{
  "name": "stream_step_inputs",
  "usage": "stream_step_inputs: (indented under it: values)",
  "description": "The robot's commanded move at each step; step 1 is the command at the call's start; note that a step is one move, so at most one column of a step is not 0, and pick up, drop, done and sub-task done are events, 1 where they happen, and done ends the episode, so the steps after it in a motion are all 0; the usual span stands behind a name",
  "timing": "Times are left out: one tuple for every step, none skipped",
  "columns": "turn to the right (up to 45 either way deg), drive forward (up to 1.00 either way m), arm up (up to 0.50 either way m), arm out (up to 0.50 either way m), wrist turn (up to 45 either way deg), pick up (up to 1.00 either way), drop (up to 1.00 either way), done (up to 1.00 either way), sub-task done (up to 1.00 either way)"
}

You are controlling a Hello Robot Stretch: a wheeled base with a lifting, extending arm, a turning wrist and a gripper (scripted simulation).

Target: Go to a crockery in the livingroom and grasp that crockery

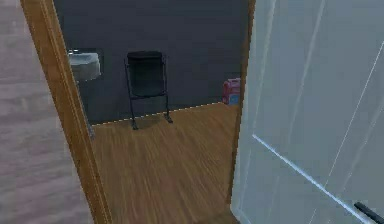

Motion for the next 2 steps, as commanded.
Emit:
stream_step_inputs:
  values:
    - [0.0, 1.0, 0.0, 0.0, 0.0, 0.0, 0.0, 0.0, 0.0]
    - [6.0, 0.0, 0.0, 0.0, 0.0, 0.0, 0.0, 0.0, 0.0]
